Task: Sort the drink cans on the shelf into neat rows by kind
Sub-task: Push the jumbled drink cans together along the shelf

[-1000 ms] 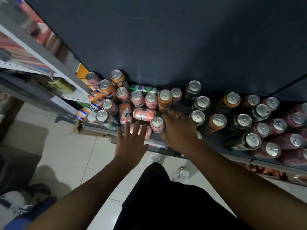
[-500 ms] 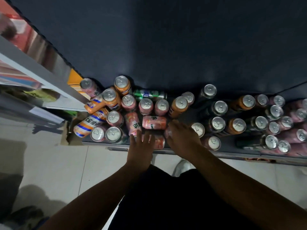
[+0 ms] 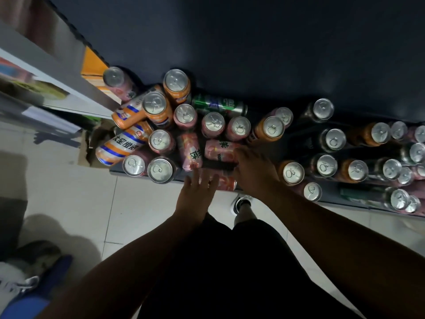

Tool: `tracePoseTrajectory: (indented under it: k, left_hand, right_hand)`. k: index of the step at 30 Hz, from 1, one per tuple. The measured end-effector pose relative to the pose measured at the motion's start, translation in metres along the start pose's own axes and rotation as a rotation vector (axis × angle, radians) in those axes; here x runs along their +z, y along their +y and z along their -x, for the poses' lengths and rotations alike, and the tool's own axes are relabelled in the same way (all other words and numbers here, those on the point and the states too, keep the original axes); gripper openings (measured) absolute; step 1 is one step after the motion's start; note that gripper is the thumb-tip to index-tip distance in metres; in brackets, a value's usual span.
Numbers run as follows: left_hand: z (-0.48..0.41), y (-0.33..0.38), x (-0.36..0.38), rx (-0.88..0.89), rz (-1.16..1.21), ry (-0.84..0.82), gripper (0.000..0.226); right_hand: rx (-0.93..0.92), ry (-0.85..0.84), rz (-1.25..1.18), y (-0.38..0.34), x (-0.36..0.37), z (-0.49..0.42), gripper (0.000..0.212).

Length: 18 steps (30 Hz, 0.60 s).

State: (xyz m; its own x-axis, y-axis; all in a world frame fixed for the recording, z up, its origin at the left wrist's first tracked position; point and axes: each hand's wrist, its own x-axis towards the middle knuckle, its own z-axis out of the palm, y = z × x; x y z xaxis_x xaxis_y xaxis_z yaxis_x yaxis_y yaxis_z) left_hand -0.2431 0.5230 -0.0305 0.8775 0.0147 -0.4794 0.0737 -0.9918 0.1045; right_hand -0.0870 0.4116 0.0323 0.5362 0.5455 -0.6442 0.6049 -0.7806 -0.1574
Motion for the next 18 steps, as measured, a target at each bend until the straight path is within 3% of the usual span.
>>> tracePoseTrajectory:
  k: [9,15,18]
  left_hand:
    - [-0.033,0.014,0.018,-0.02,0.029,0.024,0.044]
    - [-0.036,0.003,0.013,-0.012,0.014,0.238,0.043]
    - [-0.021,-0.006,0.013,-0.013,0.095,0.19,0.058]
  right_hand:
    - [-0.102,-0.003,-0.047,0.0,0.019,-0.042,0.046]
    - [-0.103,-0.008,0.229,-0.01,0.02,-0.054,0.061]
    - [-0.079,0.045,0.409,-0.018,0.029,-0.058,0.053]
